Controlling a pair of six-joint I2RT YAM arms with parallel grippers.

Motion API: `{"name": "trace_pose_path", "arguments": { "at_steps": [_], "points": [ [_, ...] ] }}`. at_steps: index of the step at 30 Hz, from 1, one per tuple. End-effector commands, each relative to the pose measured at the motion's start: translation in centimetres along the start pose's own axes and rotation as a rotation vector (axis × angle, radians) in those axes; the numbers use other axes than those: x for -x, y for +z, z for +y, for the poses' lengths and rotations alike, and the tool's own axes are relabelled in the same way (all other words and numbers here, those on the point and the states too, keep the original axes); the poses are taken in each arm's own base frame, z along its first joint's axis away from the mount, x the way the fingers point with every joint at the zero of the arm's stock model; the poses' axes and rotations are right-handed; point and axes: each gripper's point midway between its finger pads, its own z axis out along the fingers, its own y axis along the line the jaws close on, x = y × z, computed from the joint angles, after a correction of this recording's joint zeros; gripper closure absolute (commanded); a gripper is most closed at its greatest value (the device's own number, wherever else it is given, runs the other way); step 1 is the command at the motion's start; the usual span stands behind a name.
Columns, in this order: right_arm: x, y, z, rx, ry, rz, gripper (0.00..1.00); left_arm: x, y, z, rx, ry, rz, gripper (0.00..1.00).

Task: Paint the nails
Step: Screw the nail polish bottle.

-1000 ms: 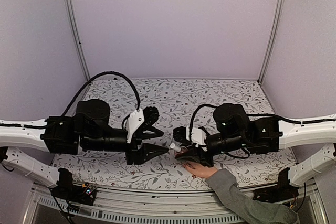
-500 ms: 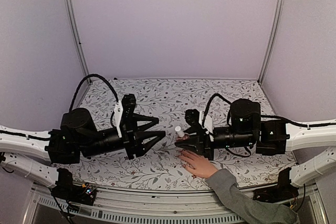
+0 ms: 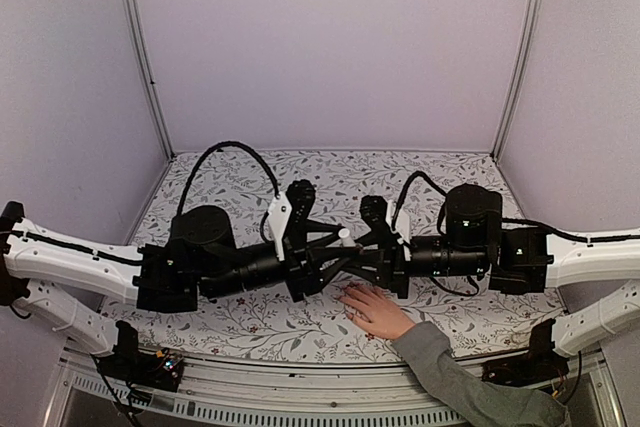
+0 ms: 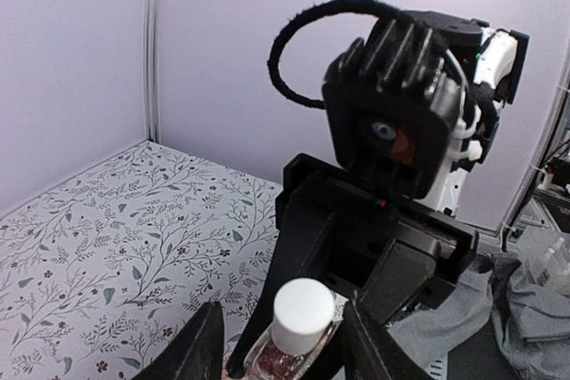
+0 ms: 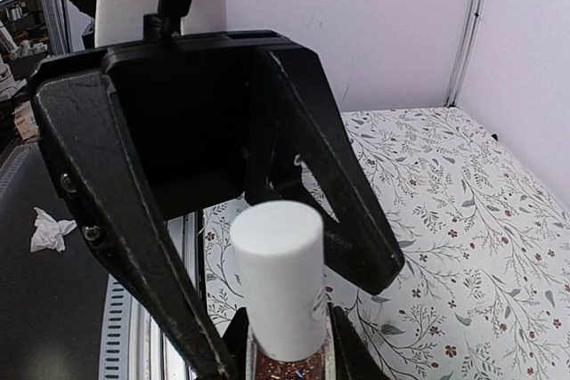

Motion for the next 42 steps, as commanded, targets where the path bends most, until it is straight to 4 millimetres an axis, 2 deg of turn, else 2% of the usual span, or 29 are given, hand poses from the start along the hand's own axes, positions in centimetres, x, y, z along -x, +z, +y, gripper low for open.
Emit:
{"name": "trace_pose_path", "arguments": {
  "at_steps": [1,5,9,18,22,31,36,42],
  "points": [
    [0.9,-0.8,-0.4,-0.020,0.006,-0.041,1.00,3.1,-0.8,-0.9,-0.019,-0.016,-0.105,0.54],
    [0.7,-0.8,-0.3,-0.014,0.006,-0.038,1.00,3.3,-0.8,-0.9,-0.015,-0.009,-0.104,0.56],
    [0.7,-0.8,-0.3,-0.014,0.000,-0.033,1.00,2.9,-0.1,-1.7,-0.057,0.002,-0.073,0.59],
    [0.8,-0.8,-0.1,0.001,-0.012,-0.028,1.00,1.4,1.0,-2.8,-0.112,0.023,-0.007,0.87],
    [1.3,-0.7,0.6,0.040,-0.021,-0.022,1.00,0.3,1.0,-2.9,-0.119,0.037,0.039,0.95],
    [3.5,-0.9,0.8,0.090,-0.016,-0.066,1.00,-0.8,0.2,-2.3,-0.110,0.048,0.034,1.00],
    [4.3,-1.3,2.7,0.198,-0.043,-0.087,1.00,-0.8,-0.6,-3.2,-0.196,0.070,0.009,1.00],
    [4.8,-2.2,5.4,0.364,-0.106,-0.106,1.00,-2.0,-1.6,-4.6,-0.359,0.117,0.040,0.98]
  ]
}}
